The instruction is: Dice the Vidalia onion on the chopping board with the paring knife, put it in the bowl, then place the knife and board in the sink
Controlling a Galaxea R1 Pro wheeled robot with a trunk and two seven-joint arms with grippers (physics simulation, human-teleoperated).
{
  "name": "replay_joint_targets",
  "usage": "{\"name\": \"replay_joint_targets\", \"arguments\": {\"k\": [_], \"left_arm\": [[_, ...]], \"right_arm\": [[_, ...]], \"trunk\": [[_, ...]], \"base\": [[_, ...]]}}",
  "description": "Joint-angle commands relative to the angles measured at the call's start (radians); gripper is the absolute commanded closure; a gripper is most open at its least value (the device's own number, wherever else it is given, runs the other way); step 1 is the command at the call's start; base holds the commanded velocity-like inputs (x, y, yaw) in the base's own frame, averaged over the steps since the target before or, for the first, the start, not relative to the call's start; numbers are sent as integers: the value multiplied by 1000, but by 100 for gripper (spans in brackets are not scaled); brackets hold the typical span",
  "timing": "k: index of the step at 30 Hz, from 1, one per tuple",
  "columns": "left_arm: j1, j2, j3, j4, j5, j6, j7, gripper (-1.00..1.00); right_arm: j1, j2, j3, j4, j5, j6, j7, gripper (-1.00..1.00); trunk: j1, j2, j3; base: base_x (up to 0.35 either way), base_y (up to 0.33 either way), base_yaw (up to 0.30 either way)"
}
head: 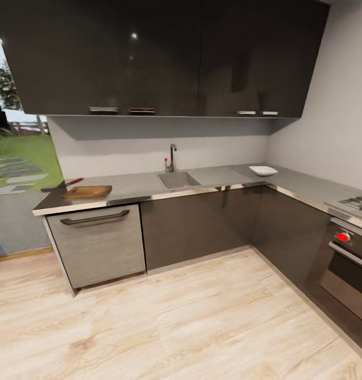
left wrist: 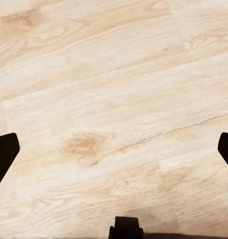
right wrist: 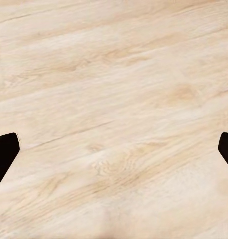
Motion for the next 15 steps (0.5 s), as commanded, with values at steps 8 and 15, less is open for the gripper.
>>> {"name": "replay_joint_targets", "arguments": {"k": [8,15], "left_arm": [[0,0,0,0,4,-2,1,-100],[0,0,0,0,4,-2,0,-100]], "right_arm": [[0,0,0,0,0,-2,-2,-100],[0,0,0,0,0,-2,-2,-100]], "trunk": [[0,0,-1],[0,0,-1]], "base": [[0,0,249],[8,-1,249]]}}
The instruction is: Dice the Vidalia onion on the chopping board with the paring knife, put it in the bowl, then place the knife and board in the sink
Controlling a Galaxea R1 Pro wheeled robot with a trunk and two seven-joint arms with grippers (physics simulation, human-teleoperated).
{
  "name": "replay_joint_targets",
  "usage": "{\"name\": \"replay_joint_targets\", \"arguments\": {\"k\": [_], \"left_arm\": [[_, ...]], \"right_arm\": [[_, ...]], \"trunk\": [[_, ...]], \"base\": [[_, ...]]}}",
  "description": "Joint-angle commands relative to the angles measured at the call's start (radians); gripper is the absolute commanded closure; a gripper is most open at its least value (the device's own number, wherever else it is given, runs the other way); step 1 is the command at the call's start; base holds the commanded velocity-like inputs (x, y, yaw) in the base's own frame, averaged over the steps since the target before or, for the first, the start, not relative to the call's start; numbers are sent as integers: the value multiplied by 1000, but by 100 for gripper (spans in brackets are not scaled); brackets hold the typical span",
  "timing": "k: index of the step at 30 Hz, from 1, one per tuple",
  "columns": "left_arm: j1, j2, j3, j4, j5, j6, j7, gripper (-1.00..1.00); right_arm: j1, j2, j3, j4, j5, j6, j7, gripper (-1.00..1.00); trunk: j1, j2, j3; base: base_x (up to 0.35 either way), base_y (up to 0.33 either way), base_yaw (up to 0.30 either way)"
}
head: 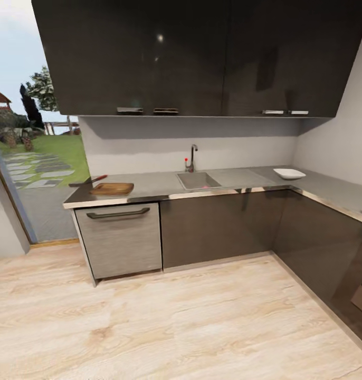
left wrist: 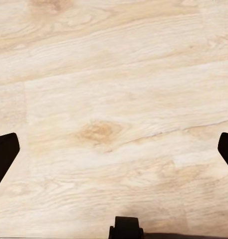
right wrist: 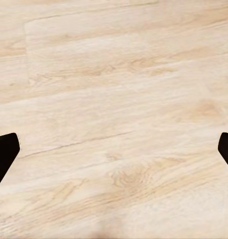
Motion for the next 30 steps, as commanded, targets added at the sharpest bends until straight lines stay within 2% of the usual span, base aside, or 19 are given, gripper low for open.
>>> {"name": "replay_joint_targets", "arguments": {"k": [1,14,25,30], "left_arm": [[0,0,0,0,4,-2,0,-100],[0,0,0,1,4,-2,0,-100],[0,0,0,1,4,-2,0,-100],[0,0,0,-3,5,-2,1,-100]], "right_arm": [[0,0,0,0,0,-2,-2,-100],[0,0,0,0,0,-2,-2,-100],[0,0,0,0,0,-2,-2,-100],[0,0,0,0,1,-4,-2,-100]], "trunk": [[0,0,-1],[0,0,-1],[0,0,-1],[0,0,-1]], "base": [[82,-70,249],[169,-92,249],[215,87,249],[48,21,212]]}}
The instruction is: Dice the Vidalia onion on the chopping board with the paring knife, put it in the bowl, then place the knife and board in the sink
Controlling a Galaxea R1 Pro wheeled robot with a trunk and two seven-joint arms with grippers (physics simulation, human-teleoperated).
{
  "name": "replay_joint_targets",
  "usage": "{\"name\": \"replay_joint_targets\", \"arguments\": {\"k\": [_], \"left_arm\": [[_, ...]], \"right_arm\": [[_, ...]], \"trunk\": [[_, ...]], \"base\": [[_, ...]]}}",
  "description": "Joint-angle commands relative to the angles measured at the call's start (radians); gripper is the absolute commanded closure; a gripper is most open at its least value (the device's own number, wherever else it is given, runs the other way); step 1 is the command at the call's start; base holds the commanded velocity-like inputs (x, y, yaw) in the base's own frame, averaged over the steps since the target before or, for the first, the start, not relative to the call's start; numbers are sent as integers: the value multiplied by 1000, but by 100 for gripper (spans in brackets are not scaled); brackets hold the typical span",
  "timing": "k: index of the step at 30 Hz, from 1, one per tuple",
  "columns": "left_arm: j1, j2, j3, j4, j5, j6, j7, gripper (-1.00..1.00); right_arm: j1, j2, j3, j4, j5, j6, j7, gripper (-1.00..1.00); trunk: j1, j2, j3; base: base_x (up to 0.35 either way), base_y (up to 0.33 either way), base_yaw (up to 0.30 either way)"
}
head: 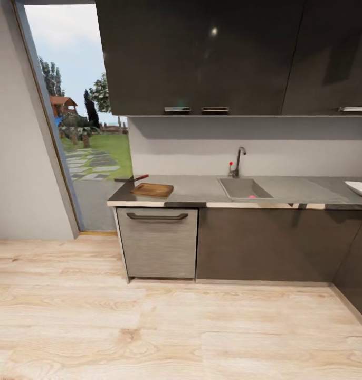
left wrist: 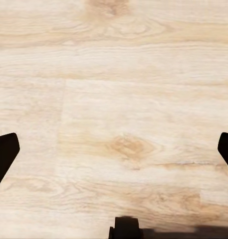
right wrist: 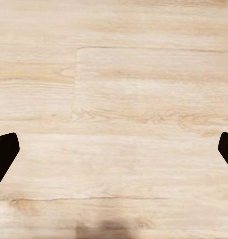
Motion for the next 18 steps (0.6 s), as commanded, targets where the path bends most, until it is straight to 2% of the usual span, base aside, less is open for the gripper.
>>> {"name": "replay_joint_targets", "arguments": {"k": [1,8,18], "left_arm": [[0,0,0,-1,5,-2,1,-100],[0,-13,-2,-1,4,-2,0,-100],[0,-15,-1,-2,4,-1,2,-100]], "right_arm": [[0,0,0,0,0,-2,-2,-100],[0,-1,0,-1,1,-3,-2,-100],[0,-3,0,-1,2,-3,-2,-100]], "trunk": [[0,0,-1],[0,0,-1],[-38,70,30]], "base": [[11,5,83],[4,2,29],[0,0,2]]}}
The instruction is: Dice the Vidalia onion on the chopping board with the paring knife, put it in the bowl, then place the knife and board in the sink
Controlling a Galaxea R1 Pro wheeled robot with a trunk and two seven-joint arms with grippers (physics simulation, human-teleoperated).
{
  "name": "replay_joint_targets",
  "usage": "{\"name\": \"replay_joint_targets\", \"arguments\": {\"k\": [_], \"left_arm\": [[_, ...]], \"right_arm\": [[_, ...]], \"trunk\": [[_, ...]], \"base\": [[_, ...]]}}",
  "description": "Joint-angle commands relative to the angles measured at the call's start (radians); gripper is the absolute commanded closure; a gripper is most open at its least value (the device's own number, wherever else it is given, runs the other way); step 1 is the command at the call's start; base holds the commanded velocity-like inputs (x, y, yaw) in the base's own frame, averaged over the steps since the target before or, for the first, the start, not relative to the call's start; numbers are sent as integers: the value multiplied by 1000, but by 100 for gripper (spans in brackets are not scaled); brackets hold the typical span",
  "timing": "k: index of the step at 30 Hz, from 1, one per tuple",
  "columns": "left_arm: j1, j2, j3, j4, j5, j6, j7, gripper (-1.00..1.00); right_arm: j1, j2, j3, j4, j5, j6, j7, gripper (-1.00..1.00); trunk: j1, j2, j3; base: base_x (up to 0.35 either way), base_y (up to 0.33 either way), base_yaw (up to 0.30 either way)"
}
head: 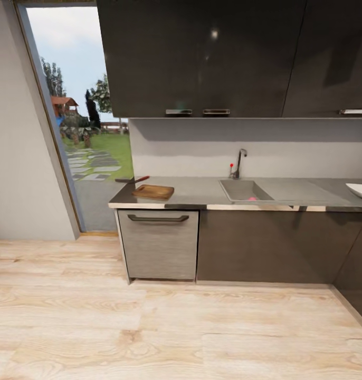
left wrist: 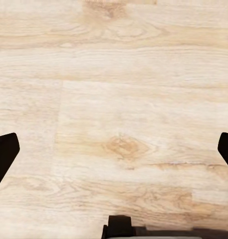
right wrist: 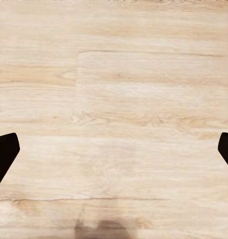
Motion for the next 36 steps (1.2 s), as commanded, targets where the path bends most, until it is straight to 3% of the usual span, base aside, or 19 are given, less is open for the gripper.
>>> {"name": "replay_joint_targets", "arguments": {"k": [1,36], "left_arm": [[0,0,0,0,4,-2,1,-100],[0,0,0,2,4,0,1,-100]], "right_arm": [[0,0,0,0,0,-2,-2,-100],[0,-4,-1,-2,1,-2,-2,-100]], "trunk": [[-4,7,2],[-138,252,112]], "base": [[0,0,0],[0,0,19]]}}
